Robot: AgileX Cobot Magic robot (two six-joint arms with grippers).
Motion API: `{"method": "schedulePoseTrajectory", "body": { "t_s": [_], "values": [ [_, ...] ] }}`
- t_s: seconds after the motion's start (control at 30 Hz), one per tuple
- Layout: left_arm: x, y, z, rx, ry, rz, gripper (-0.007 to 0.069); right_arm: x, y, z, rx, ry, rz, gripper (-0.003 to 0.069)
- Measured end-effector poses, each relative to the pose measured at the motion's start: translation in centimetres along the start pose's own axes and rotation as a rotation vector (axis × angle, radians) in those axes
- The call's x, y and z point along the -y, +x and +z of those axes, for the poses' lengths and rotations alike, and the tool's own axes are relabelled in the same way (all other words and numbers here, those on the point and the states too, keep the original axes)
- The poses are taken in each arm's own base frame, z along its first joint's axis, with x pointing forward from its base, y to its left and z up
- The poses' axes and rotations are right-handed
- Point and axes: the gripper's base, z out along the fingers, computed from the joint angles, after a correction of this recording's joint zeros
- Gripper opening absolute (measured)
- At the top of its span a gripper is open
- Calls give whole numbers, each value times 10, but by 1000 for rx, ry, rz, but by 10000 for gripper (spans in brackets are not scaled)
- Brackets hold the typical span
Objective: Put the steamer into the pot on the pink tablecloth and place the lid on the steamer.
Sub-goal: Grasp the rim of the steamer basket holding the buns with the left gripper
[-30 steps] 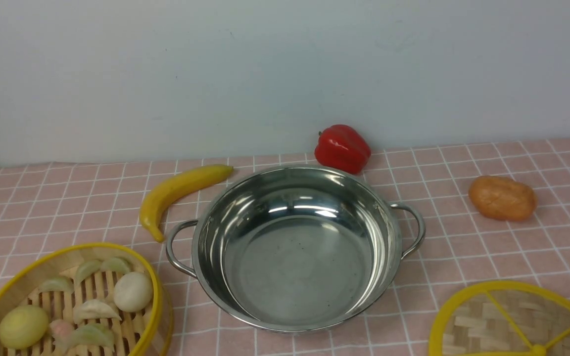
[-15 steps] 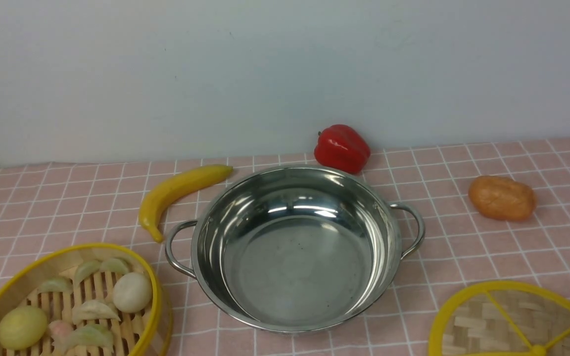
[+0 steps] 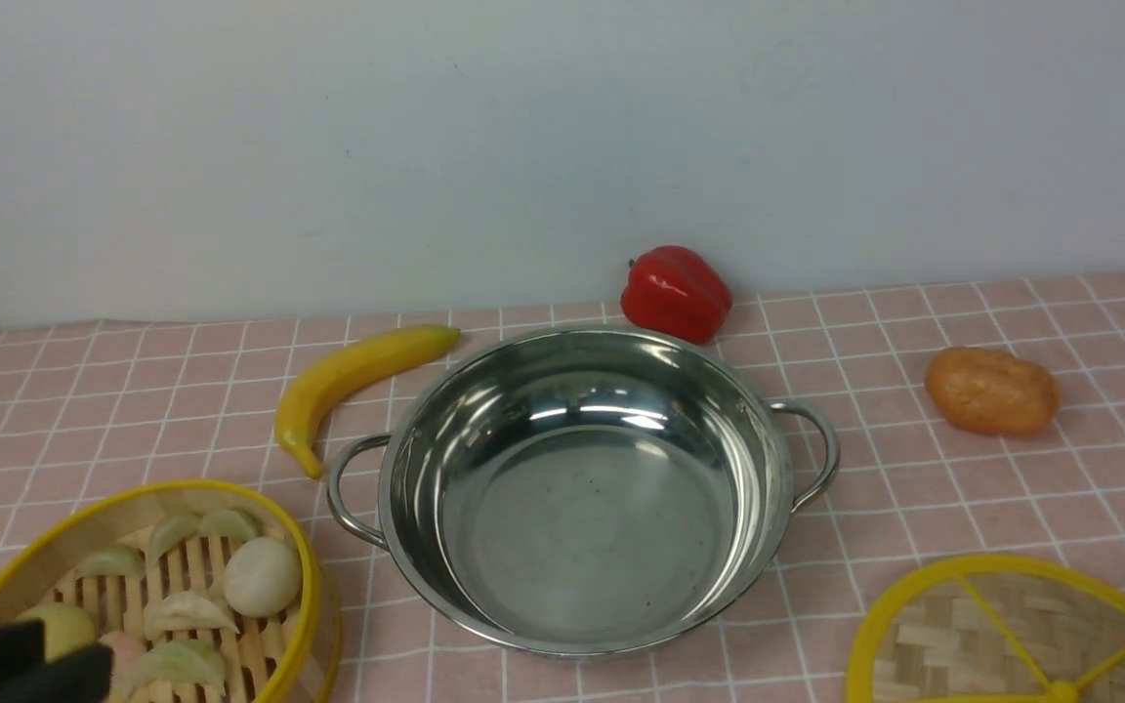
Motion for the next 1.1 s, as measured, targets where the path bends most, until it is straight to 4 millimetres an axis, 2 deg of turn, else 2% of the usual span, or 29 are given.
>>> {"method": "schedulePoseTrajectory", "body": {
  "t_s": [0.1,0.2,0.3,0.37,0.4,0.5,0.6,0.63,0.67,0.8,0.93,1.1],
  "values": [
    [-11,-7,21,-206,136,108,243,0,0,0,0,0,0,242],
    [-22,-9,45,-342,207,133,245,0,0,0,0,0,0,242],
    [-30,-7,68,-458,248,156,272,0,0,0,0,0,0,242],
    [-36,-6,95,-552,289,186,332,0,0,0,0,0,0,242],
    [-36,-6,97,-555,293,187,337,0,0,0,0,0,0,242],
    [-37,-5,133,-598,320,214,426,0,0,0,0,0,0,242],
    [-39,-5,145,-595,309,216,447,0,0,0,0,0,0,242],
    [-41,-2,157,-608,308,212,455,0,0,0,0,0,0,242],
    [-41,-2,158,-609,307,212,456,0,0,0,0,0,0,242],
    [-48,4,184,-630,288,200,456,0,0,0,0,0,0,242],
    [-52,9,199,-629,264,194,426,0,0,0,0,0,0,242],
    [-55,20,217,-676,273,173,352,0,0,0,0,0,0,242]
  ]
}}
